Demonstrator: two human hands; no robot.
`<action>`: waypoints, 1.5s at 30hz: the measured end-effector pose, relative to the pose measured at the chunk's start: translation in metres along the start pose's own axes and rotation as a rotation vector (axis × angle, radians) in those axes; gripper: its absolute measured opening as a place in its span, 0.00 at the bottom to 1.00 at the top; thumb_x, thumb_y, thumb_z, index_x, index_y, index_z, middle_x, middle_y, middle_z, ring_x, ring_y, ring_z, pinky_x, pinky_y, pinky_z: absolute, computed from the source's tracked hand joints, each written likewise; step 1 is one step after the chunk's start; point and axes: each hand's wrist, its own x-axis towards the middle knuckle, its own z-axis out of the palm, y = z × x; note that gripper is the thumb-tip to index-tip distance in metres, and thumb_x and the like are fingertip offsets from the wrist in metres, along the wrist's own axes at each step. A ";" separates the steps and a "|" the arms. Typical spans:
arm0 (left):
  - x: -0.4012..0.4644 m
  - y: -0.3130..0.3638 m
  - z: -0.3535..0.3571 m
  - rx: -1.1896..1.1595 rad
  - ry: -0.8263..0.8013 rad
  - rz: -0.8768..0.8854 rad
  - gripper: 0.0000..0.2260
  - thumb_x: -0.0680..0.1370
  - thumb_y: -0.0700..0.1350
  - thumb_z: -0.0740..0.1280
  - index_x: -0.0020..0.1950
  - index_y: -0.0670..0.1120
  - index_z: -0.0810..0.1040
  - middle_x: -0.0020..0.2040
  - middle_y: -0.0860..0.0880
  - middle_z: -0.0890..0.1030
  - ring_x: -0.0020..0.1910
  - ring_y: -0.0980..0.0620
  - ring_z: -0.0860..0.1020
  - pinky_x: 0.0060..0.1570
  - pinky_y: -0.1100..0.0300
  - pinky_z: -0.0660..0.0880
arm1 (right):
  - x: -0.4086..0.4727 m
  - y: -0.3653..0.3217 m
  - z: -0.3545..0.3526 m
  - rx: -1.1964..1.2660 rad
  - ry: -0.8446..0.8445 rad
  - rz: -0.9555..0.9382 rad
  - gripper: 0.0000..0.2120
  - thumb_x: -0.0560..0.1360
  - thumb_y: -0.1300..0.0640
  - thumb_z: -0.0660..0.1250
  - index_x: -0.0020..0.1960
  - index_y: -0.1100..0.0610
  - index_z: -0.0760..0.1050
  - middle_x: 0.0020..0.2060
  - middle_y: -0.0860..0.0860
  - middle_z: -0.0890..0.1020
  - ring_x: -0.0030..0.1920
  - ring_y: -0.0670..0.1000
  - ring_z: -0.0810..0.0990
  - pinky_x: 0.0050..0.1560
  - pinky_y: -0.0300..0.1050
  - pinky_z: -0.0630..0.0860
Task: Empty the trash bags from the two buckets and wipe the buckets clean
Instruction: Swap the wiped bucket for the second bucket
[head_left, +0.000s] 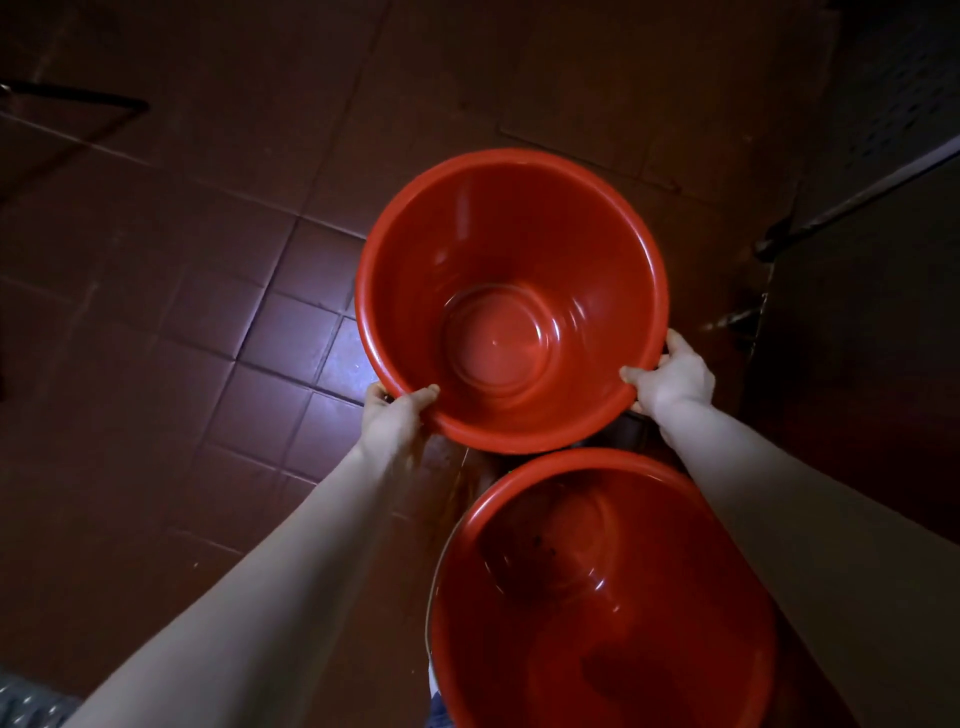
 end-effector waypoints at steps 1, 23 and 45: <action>0.002 -0.001 -0.001 0.065 -0.001 0.020 0.16 0.76 0.33 0.68 0.61 0.41 0.68 0.49 0.40 0.80 0.42 0.48 0.80 0.40 0.55 0.81 | -0.001 0.000 0.000 -0.001 -0.001 -0.015 0.33 0.68 0.56 0.76 0.69 0.44 0.67 0.57 0.52 0.81 0.58 0.60 0.79 0.52 0.61 0.80; -0.179 -0.157 -0.117 0.486 -0.097 -0.105 0.21 0.75 0.26 0.63 0.61 0.48 0.70 0.49 0.52 0.78 0.45 0.51 0.77 0.39 0.54 0.75 | -0.137 0.146 -0.107 -0.450 -0.268 -0.030 0.40 0.70 0.58 0.74 0.75 0.42 0.59 0.60 0.58 0.74 0.58 0.60 0.78 0.62 0.54 0.74; -0.578 0.006 -0.260 0.240 0.298 0.753 0.19 0.73 0.33 0.71 0.57 0.53 0.79 0.53 0.47 0.82 0.54 0.43 0.80 0.50 0.47 0.76 | -0.450 -0.030 -0.345 -0.029 -0.267 -0.628 0.29 0.67 0.61 0.72 0.67 0.49 0.75 0.55 0.53 0.82 0.59 0.51 0.79 0.60 0.42 0.74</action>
